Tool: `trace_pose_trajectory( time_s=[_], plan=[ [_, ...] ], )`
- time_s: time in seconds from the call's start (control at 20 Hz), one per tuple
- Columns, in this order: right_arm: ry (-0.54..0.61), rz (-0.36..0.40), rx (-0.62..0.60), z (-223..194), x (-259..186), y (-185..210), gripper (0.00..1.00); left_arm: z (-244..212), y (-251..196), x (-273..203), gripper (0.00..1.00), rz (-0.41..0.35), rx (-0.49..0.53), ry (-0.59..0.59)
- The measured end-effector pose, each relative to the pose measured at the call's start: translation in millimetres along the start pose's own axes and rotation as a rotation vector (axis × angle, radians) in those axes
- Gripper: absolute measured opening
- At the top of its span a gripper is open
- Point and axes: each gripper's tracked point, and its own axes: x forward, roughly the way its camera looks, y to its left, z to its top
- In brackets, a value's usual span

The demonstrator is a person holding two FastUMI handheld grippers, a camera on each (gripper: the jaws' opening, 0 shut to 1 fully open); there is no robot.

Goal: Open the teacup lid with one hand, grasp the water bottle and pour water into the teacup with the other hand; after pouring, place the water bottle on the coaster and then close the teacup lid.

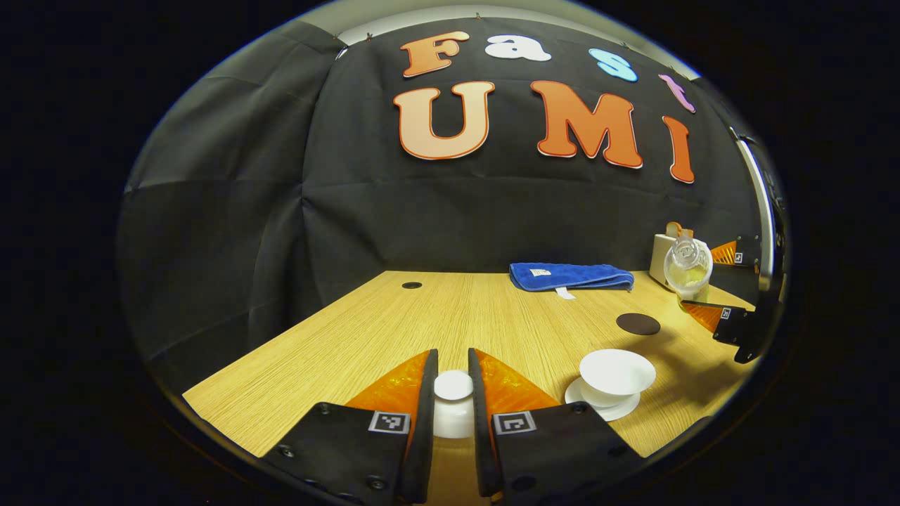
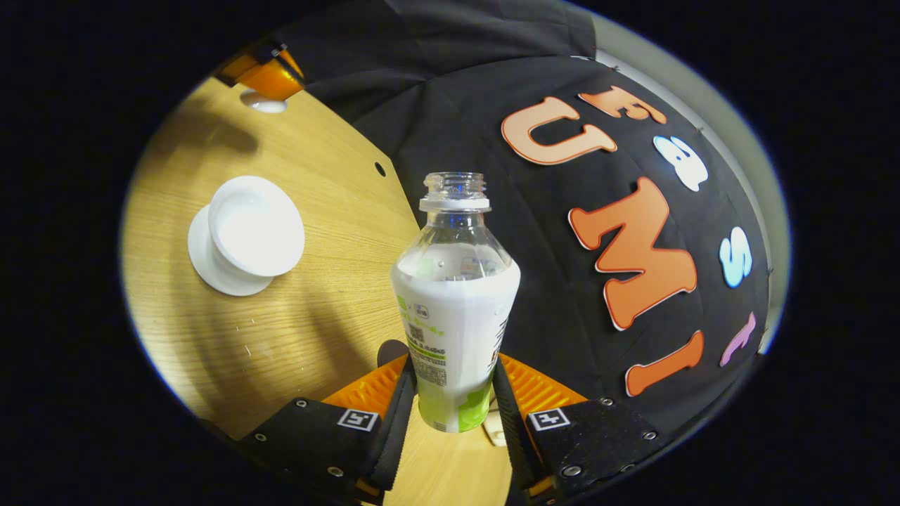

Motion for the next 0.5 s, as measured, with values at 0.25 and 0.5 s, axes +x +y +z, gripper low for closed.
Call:
trace_pose_trajectory(
  time_s=[0.25, 0.5],
  plan=[
    [-0.036, -0.005, -0.175, 5.0, 6.1, 11.4, 0.63, -12.2, 10.2, -1.9, 0.28, 0.008, -0.013, 0.02],
    [-0.052, -0.022, -0.31, 7.3, 11.1, 14.0, 0.63, -16.7, 15.6, -3.3, 0.29, 0.013, -0.017, 0.028]
  ],
)
